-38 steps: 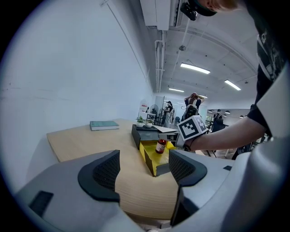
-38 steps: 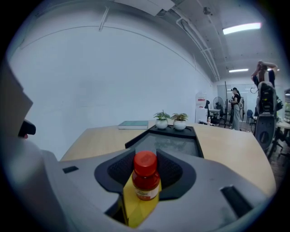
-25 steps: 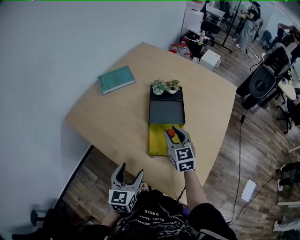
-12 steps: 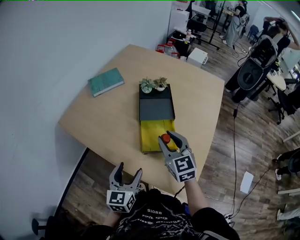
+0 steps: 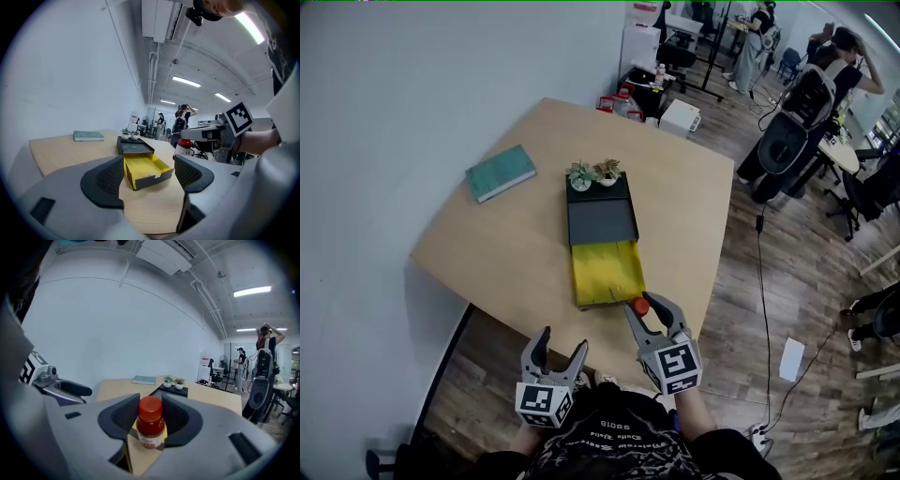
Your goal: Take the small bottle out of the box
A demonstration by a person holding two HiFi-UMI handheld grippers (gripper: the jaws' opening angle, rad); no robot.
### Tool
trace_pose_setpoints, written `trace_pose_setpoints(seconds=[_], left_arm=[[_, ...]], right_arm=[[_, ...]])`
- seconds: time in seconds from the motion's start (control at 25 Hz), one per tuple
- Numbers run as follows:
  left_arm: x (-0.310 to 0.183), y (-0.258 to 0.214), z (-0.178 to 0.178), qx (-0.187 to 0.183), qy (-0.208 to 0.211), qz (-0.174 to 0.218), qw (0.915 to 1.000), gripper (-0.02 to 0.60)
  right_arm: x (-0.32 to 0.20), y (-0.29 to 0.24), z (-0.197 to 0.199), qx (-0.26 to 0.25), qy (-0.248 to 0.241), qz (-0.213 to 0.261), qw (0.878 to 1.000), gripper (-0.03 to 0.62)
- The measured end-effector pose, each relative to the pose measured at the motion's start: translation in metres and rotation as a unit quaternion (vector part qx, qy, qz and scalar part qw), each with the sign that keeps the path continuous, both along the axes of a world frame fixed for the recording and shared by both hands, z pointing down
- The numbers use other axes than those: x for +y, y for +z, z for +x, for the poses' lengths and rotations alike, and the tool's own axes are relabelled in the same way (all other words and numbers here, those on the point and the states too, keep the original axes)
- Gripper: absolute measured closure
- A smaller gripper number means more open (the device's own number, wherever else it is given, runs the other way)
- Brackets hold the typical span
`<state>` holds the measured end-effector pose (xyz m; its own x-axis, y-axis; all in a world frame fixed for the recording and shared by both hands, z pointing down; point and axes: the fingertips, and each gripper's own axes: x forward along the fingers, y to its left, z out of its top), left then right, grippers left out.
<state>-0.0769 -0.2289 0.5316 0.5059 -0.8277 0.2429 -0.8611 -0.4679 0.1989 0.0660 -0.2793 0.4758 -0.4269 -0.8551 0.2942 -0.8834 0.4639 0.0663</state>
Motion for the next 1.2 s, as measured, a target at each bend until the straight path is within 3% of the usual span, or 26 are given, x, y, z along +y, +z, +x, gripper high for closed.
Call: trace_pose_setpoints(seconds=[0.6,0.88,1.08,1.2], left_arm=[[0.007,-0.001,0.016,-0.005,0.051,0.005,0.9987,0.236],[0.009,-0.002,0.022,-0.001,0.064,0.005,0.9979,0.236],[0.008,-0.007,0.02,0.022,0.064,0.005,0.9977,0.239],[0.008,-0.01,0.019,0.027,0.064,0.008,0.9976,0.314]], right_arm=[[0.061,0.039,0.03,-0.034,0.067,-0.013,0.997,0.442],[0.061,0.039,0.029,-0.023,0.061,-0.005,0.998,0.442],[0.059,0.035,0.024,-0.028,0.055,0.001,0.998,0.442],[0.057,0.037,0.022,-0.028,0.055,0.002,0.998,0.442]])
